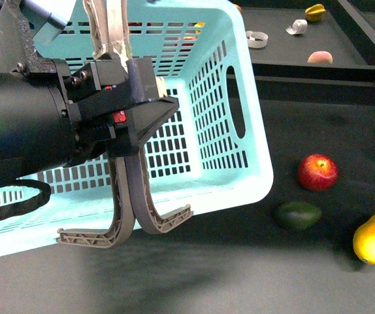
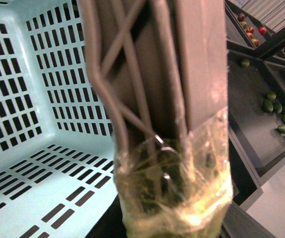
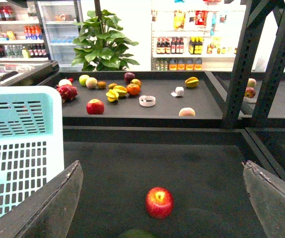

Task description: Pick mango with right arm and hold basket with left

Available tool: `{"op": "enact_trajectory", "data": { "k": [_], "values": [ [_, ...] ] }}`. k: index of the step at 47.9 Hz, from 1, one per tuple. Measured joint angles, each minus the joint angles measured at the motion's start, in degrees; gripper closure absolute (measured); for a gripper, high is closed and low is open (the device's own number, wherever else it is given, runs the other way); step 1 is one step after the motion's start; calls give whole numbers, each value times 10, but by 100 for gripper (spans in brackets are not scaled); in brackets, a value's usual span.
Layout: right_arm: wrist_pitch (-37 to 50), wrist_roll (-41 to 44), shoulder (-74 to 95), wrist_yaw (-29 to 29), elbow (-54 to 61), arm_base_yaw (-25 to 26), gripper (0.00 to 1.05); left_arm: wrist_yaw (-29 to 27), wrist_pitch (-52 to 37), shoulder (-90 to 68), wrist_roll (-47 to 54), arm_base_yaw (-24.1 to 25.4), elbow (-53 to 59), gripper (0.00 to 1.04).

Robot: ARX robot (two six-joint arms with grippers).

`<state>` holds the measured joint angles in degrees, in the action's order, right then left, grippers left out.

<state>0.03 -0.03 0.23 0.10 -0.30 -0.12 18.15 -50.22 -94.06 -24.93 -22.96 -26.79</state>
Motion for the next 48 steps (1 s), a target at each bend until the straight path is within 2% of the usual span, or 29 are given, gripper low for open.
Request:
{"op": "enact_trajectory", "data": {
  "k": [12,28,29,31,33,34,38,44,48],
  "values": [
    [0,0,0,0,0,0,8,12,-1,1,43,-41,0,87],
    [1,0,1,-5,0,-1,8,0,5,7,68,-47,0,87],
    [9,7,7,-34,0,-9,8,-1,5,7,69,-47,0,87],
    [61,20,46,-144,0,-24,8,-2,5,7,70,-46,0,87],
    [123,23,112,-193,1,4,8,-2,5,7,68,-45,0,87],
    [150,22,142,-191,0,24,8,-2,5,7,69,-45,0,87],
    [306,24,340,-105,0,132,8,-1,5,7,70,-45,0,87],
    [452,34,569,-28,-24,205,8,2,5,7,69,-46,0,87],
    [500,53,699,1,-56,225,8,3,5,7,69,-46,0,87]
  ]
}}
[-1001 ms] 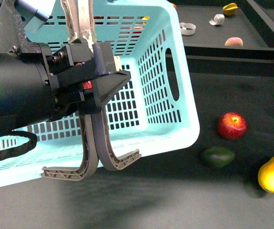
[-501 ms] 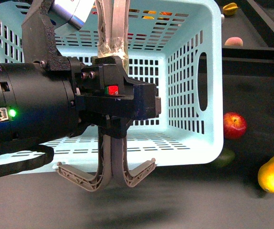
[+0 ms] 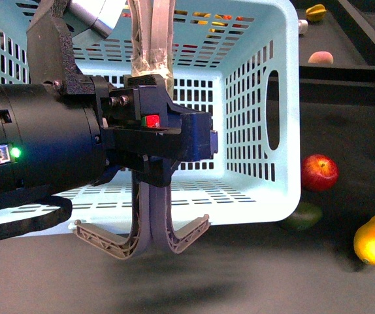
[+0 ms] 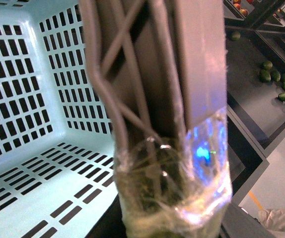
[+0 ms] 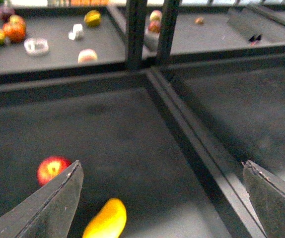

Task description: Pick mango with right arm and hold basket with left

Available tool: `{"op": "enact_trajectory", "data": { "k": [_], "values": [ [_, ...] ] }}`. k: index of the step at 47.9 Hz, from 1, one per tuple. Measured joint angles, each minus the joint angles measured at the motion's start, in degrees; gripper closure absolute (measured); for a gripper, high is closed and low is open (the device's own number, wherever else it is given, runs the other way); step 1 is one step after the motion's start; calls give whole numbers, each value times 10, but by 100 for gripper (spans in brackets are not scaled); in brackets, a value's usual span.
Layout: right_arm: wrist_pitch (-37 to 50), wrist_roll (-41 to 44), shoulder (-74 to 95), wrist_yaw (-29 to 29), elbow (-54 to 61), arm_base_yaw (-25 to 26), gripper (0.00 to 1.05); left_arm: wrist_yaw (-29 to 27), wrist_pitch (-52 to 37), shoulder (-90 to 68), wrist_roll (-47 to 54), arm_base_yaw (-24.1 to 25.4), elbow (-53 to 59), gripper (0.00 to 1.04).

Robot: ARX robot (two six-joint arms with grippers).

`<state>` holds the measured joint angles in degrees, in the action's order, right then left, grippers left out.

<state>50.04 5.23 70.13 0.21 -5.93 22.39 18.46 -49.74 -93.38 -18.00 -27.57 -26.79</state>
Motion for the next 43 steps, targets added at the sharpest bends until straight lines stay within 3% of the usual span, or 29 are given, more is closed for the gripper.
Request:
{"op": "enact_trajectory", "data": {
  "k": [5,15,18,29,43],
  "values": [
    [26,37,151,24,-41,2,8,0,0,0,0,0,0,87],
    [5,190,443,58,-155,6,8,-3,0,0,0,0,0,87],
    [0,235,483,60,-180,6,8,-3,0,0,0,0,0,87],
    [-140,380,601,70,-294,8,8,-2,0,0,0,0,0,87],
    [-162,588,678,63,-370,3,8,-3,0,0,0,0,0,87]
  ]
}}
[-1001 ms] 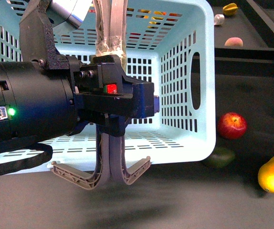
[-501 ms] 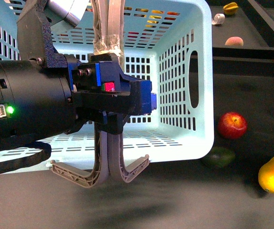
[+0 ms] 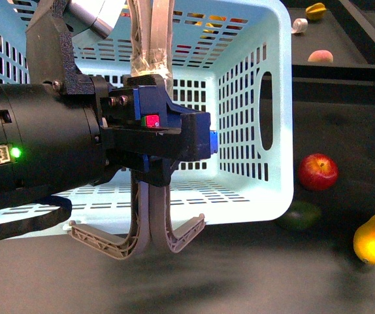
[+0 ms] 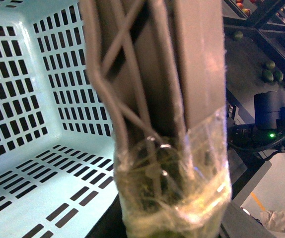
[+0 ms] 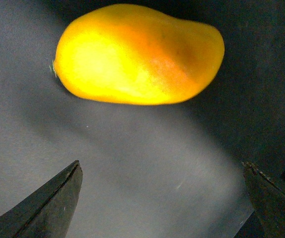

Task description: Pick mango with right arm and hold basket with left

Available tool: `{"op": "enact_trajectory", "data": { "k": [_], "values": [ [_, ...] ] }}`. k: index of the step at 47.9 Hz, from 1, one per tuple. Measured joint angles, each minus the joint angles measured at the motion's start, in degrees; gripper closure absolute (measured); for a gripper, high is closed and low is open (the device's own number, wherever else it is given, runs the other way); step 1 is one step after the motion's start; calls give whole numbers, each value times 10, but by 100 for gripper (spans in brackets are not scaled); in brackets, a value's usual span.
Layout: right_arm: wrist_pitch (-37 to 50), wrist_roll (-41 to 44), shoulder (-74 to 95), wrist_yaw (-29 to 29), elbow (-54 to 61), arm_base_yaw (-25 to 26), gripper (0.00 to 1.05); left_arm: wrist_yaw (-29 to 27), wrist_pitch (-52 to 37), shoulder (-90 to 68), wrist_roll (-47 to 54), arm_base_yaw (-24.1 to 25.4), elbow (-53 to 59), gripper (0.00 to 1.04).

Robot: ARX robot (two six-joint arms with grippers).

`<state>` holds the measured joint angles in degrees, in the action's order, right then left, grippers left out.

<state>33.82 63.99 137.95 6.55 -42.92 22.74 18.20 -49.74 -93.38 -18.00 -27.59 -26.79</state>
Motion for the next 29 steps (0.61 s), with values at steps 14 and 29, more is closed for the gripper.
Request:
{"op": "enact_trajectory", "data": {
  "k": [14,29],
  "values": [
    [-59,165,62,22,-110,-42,8,0,0,0,0,0,0,87],
    [-143,158,141,28,-215,-71,8,0,0,0,0,0,0,87]
  ]
}}
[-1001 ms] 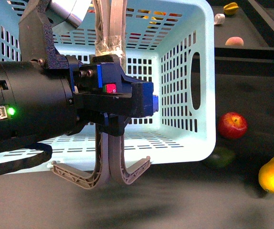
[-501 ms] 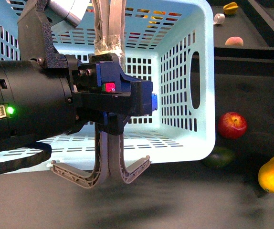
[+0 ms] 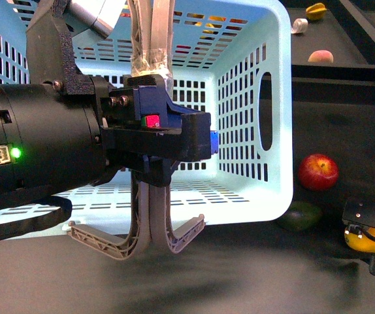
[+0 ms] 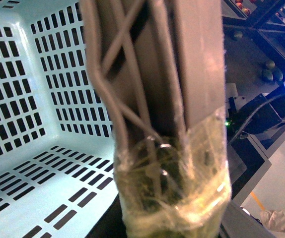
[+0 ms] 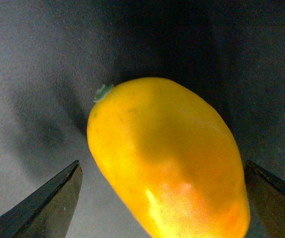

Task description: Pick mango with right arm and hold basket with left

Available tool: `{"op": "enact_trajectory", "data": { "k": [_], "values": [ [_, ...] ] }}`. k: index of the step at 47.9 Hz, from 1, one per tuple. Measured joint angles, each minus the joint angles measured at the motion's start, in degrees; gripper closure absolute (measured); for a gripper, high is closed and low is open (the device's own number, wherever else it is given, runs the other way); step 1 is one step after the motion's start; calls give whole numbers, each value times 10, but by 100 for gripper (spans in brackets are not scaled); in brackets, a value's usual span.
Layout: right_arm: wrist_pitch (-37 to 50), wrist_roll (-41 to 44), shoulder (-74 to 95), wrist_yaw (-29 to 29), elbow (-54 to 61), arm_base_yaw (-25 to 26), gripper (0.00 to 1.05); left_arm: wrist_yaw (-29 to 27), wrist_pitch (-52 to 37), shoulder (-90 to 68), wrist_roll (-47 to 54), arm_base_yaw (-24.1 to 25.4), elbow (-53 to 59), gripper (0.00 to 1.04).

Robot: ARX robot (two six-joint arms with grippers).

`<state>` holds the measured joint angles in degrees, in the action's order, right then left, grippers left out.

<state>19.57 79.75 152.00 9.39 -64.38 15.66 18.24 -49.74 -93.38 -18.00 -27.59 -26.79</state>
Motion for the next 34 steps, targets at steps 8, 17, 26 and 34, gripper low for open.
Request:
{"op": "enact_trajectory", "data": {
  "k": [8,17,26,34],
  "values": [
    [-59,-37,9,-4,-27,-6,8,0,0,0,0,0,0,87],
    [-61,-57,10,-12,-26,3,33,0,0,0,0,0,0,87],
    [-59,-69,-3,-3,-6,12,43,0,0,0,0,0,0,87],
    [-22,-137,-57,59,41,10,44,0,0,0,0,0,0,87]
  ]
}}
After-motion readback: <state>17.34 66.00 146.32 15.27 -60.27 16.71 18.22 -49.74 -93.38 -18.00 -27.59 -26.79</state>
